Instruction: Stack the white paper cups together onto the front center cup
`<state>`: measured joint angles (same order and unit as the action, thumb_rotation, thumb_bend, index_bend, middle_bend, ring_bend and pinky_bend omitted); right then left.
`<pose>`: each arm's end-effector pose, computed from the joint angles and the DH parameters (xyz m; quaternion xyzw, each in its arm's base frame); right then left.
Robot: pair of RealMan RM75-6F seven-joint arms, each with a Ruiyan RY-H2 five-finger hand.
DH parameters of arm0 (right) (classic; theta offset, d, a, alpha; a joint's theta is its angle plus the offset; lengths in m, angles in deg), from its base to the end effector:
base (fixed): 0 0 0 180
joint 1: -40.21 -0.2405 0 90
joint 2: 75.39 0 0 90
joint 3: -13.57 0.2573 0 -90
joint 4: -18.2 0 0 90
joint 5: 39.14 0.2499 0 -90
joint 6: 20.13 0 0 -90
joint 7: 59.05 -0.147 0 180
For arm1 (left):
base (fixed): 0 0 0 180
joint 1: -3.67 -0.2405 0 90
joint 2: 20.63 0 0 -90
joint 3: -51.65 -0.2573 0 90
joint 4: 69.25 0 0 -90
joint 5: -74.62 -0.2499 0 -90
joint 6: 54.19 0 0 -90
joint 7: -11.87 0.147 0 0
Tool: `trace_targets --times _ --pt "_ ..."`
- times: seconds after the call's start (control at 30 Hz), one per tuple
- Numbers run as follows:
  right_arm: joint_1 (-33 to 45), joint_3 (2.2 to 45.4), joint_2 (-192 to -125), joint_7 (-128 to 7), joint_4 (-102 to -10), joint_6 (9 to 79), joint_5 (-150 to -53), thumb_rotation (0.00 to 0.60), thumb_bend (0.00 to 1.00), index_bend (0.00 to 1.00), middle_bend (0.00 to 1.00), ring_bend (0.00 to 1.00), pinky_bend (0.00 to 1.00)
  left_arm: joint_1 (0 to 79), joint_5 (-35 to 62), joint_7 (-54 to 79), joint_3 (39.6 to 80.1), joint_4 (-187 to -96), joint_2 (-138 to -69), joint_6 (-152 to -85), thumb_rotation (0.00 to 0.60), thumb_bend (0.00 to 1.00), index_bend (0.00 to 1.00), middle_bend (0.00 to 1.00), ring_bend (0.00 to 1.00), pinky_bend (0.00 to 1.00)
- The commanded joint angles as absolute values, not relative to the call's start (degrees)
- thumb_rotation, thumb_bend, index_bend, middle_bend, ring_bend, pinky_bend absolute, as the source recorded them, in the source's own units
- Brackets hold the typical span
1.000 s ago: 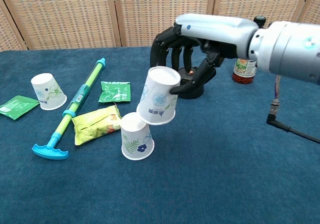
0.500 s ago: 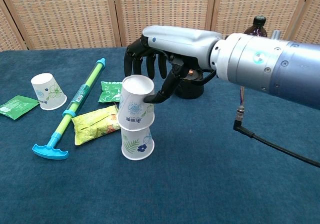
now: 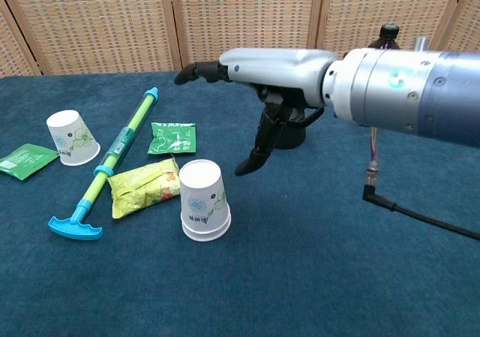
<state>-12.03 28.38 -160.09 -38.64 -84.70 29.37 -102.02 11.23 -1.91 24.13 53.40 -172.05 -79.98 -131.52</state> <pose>-0.0114 -0.3170 -0.0480 0.7880 -0.3548 0.4378 0.2478 -0.3150 0.1911 0.1171 -0.6159 -0.4215 -0.2944 0.5969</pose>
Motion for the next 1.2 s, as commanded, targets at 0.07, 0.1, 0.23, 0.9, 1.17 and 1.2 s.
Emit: trace_targets --times 0.07,0.1,0.23,0.9,1.17,1.2 --pt "-9.46 26.84 -154.35 -38.4 -85.91 32.98 -106.51 0.6 0.0 0.0 0.0 0.0 0.01 11.24 -1.78 24.06 53.51 -172.0 -80.03 -131.64 0.6 0.0 0.0 0.0 0.0 0.0" --pt "-8.48 26.09 -152.87 -38.52 -85.2 34.02 -108.05 0.6 0.0 0.0 0.0 0.0 0.01 11.32 -1.76 24.08 53.62 -171.94 -80.06 -131.68 0.6 0.0 0.0 0.0 0.0 0.0" --pt "-4.21 22.89 -149.77 -41.84 -79.01 40.06 -116.91 0.6 0.0 0.0 0.0 0.0 0.0 12.08 -2.1 24.17 54.1 -171.14 -80.23 -131.27 0.6 0.0 0.0 0.0 0.0 0.0" --pt "21.83 9.69 -144.53 -60.27 -66.29 66.35 -128.06 0.6 0.0 0.0 0.0 0.0 0.0 34.71 1.8 29.42 63.57 -156.05 -86.55 -108.52 0.6 0.0 0.0 0.0 0.0 0.01" --pt "27.43 9.16 -144.83 -55.93 -68.05 70.92 -128.33 0.6 0.0 0.0 0.0 0.0 0.0 42.44 2.91 25.2 63.7 -141.9 -97.14 -99.96 0.6 0.0 0.05 0.0 0.03 0.17" --pt "27.73 9.35 -144.95 -55.86 -67.94 71.05 -128.28 0.6 0.0 0.0 0.0 0.0 0.0 42.91 3.02 24.68 63.63 -140.75 -97.91 -99.46 0.6 0.0 0.06 0.0 0.04 0.17"
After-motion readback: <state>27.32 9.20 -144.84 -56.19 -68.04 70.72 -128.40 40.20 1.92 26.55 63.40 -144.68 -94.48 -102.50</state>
